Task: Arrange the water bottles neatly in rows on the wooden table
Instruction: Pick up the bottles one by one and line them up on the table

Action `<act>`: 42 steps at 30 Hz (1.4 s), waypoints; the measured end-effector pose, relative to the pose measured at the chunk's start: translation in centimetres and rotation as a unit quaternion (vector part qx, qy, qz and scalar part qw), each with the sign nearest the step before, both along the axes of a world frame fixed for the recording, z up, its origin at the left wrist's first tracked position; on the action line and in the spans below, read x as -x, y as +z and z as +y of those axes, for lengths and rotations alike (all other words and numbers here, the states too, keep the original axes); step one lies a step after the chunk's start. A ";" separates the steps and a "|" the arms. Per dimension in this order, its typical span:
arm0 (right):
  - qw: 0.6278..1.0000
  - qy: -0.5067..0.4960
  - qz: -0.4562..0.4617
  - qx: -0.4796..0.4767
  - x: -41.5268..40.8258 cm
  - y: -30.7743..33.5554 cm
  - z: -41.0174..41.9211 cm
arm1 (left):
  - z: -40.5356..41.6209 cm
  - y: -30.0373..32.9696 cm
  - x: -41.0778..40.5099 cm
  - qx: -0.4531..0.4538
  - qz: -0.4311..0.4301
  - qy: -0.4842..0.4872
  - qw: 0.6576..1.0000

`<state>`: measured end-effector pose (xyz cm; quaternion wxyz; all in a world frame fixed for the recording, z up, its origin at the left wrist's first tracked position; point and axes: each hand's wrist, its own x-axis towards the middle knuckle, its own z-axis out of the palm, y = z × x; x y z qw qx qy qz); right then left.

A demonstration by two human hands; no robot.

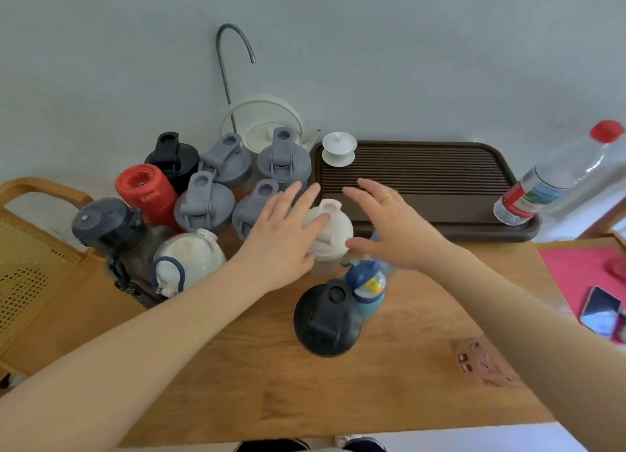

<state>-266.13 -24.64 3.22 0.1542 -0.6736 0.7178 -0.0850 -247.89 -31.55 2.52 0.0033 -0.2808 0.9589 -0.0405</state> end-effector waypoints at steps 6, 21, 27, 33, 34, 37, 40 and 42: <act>0.984 -0.177 -0.020 -0.025 4.4 2.8 12.3 | 3.5 -1.4 2.6 -0.094 0.131 -0.238 0.958; 0.979 -0.198 -0.048 0.027 5.0 0.6 22.0 | 13.6 -0.7 5.7 -0.344 0.164 -0.144 0.913; 0.985 -0.008 -0.146 0.097 1.4 4.7 19.8 | 18.3 0.0 3.8 -0.472 0.310 0.039 0.824; 0.957 0.116 -0.258 0.067 -1.9 1.9 15.1 | 20.1 -0.9 -4.0 -0.371 0.356 0.233 0.826; 0.960 0.106 -0.253 0.061 -2.2 1.0 13.7 | 20.1 -1.1 -5.5 -0.357 0.359 0.266 0.820; 0.986 0.118 -0.113 0.039 -3.8 -2.0 9.5 | 19.9 -1.8 -9.4 -0.328 0.369 0.338 0.801; 0.984 0.175 0.032 -0.005 -6.0 -3.8 6.9 | 18.7 -2.7 -11.4 -0.320 0.379 0.383 0.779; 0.978 0.184 0.087 -0.034 -6.9 -4.0 5.9 | 17.5 -3.5 -11.8 -0.336 0.393 0.389 0.762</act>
